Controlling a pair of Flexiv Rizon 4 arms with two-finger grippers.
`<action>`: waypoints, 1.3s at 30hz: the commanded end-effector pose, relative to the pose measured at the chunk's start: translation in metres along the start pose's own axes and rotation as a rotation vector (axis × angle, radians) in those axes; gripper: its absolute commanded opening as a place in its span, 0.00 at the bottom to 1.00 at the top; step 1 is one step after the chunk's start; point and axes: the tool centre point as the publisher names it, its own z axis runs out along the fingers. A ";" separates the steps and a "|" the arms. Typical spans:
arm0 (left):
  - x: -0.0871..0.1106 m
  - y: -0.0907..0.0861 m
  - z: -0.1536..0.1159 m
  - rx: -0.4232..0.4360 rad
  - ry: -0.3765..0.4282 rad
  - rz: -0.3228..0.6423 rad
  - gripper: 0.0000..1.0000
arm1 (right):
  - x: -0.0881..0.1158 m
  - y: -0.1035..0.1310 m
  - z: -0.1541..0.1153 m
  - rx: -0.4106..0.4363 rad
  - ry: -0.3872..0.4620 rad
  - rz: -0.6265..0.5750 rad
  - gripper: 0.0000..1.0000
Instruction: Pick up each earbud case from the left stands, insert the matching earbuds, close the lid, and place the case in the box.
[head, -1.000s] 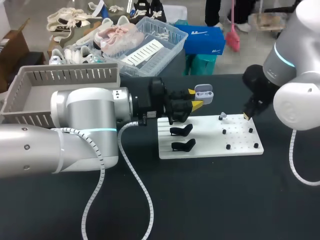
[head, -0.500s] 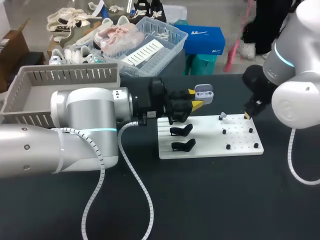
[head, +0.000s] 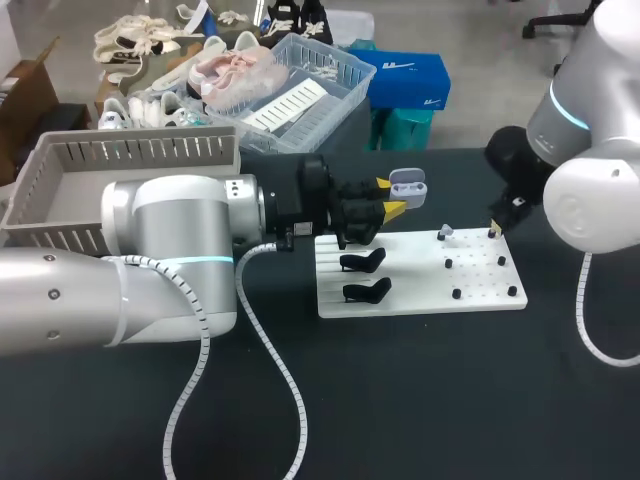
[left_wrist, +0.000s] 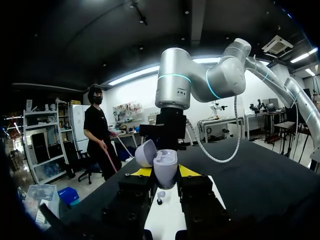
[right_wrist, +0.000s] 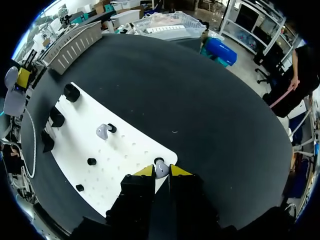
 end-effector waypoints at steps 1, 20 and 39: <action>0.000 -0.001 0.001 -0.006 -0.001 0.002 0.00 | 0.005 0.007 -0.013 0.030 -0.001 0.002 0.00; 0.000 -0.001 0.001 -0.006 -0.001 0.002 0.00 | 0.003 0.026 -0.032 0.061 0.031 0.012 0.00; 0.000 -0.001 0.001 -0.006 -0.001 0.002 0.00 | 0.011 0.025 -0.036 0.064 0.035 0.085 0.00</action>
